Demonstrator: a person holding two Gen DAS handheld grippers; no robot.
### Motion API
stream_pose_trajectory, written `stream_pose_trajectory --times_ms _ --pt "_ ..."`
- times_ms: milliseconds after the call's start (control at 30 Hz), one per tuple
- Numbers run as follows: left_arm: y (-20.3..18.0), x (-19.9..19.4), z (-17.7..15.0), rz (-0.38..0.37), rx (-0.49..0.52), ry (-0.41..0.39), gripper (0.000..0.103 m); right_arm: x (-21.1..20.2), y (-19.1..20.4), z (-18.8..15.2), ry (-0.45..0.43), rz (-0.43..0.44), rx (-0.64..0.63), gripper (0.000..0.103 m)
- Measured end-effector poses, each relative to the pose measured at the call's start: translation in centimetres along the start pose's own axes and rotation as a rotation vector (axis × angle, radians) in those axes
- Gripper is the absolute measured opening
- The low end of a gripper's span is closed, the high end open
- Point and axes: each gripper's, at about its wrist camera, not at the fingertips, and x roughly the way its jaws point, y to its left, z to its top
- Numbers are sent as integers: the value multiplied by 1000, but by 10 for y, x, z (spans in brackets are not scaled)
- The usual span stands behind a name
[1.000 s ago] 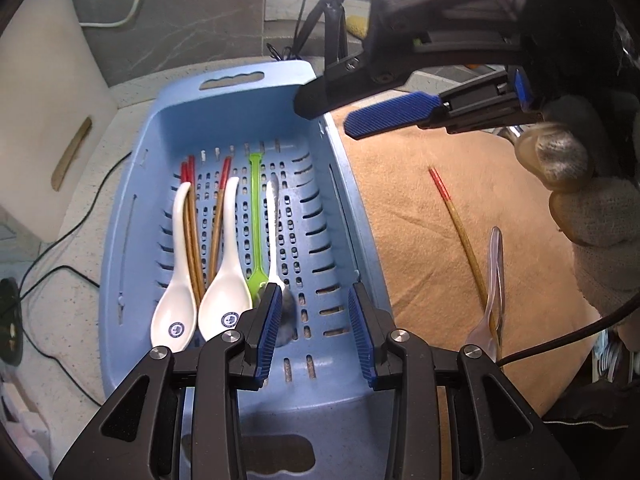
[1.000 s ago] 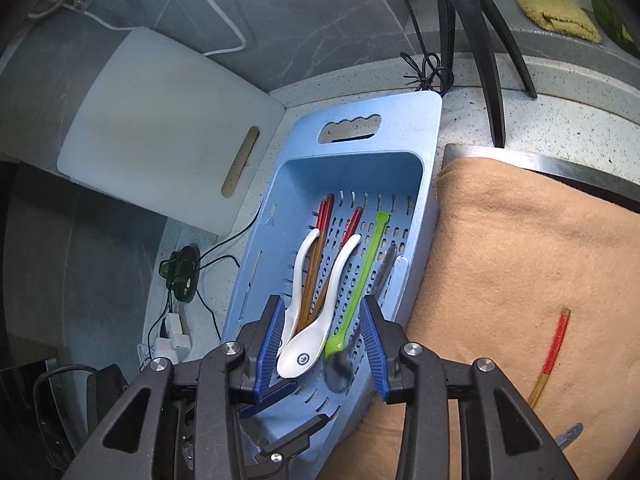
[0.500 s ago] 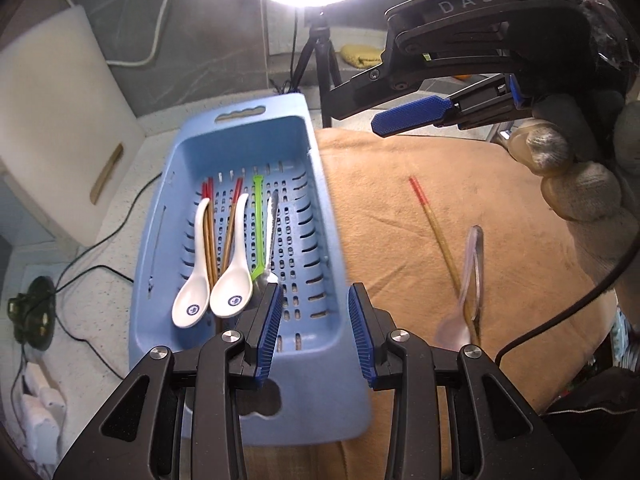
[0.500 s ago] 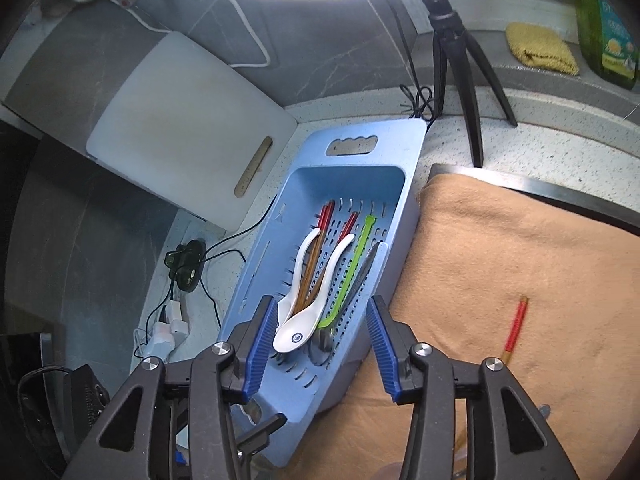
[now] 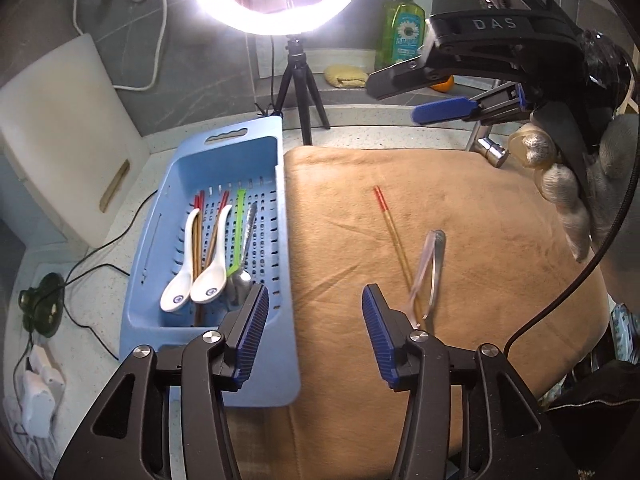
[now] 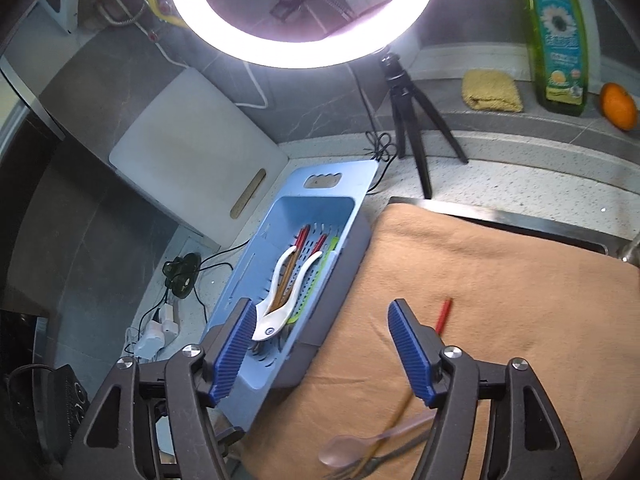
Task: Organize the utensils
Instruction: 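Move the right tool back over the cloth toward the chopstick, then close the right tool on the red-tipped chopstick while the left tool closes on the clear plastic spoon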
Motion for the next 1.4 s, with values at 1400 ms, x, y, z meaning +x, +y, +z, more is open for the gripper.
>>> stream_pose_trajectory --times_ms 1400 --pt "-63 87 -12 -98 115 237 46 30 -103 -82 258 86 295 47"
